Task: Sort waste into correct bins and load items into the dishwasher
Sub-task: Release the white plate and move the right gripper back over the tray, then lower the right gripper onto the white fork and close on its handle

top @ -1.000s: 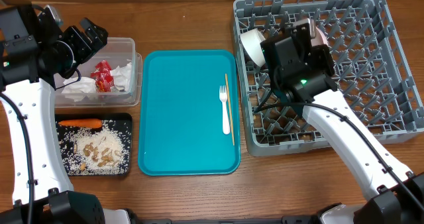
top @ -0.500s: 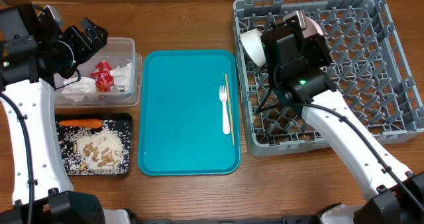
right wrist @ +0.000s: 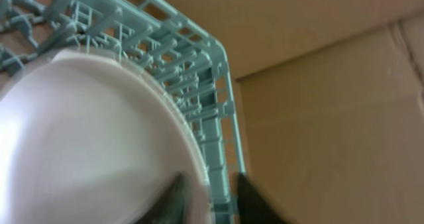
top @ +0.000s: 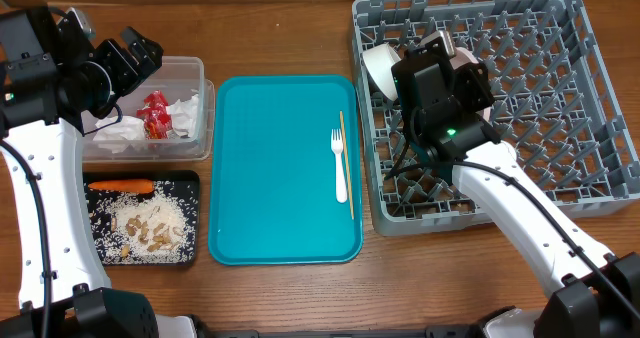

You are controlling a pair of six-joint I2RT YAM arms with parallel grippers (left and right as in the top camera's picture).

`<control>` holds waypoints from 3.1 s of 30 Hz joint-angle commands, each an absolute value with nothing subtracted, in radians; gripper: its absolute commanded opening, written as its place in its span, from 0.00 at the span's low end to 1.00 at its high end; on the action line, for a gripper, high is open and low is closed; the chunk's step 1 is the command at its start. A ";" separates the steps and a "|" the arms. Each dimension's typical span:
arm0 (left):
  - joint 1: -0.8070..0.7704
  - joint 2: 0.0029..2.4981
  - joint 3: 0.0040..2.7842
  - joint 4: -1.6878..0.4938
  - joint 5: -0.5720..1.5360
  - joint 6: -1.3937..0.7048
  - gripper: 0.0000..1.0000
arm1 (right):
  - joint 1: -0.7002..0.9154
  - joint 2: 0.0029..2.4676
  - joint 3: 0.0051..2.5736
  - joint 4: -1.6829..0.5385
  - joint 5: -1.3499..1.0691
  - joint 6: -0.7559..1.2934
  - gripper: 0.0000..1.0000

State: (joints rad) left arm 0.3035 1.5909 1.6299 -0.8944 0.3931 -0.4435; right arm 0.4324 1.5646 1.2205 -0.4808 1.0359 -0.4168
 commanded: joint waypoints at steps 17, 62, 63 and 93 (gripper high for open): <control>0.307 1.571 1.651 -0.893 0.408 -0.453 1.00 | 0.459 1.493 1.220 -0.350 1.161 -0.252 0.83; 0.307 1.571 1.651 -0.893 0.408 -0.453 1.00 | 0.765 1.756 1.214 -0.573 0.049 0.377 0.38; 0.307 1.571 1.651 -0.894 0.408 -0.453 1.00 | 0.771 1.771 1.214 -0.574 0.082 0.392 0.37; 0.307 1.571 1.651 -0.894 0.408 -0.453 1.00 | 0.658 1.863 1.214 -0.525 0.105 0.498 0.39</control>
State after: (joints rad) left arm 0.3035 1.5909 1.6299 -0.8940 0.3931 -0.4435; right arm 0.6746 1.8507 1.2186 -0.5331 0.1589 0.4938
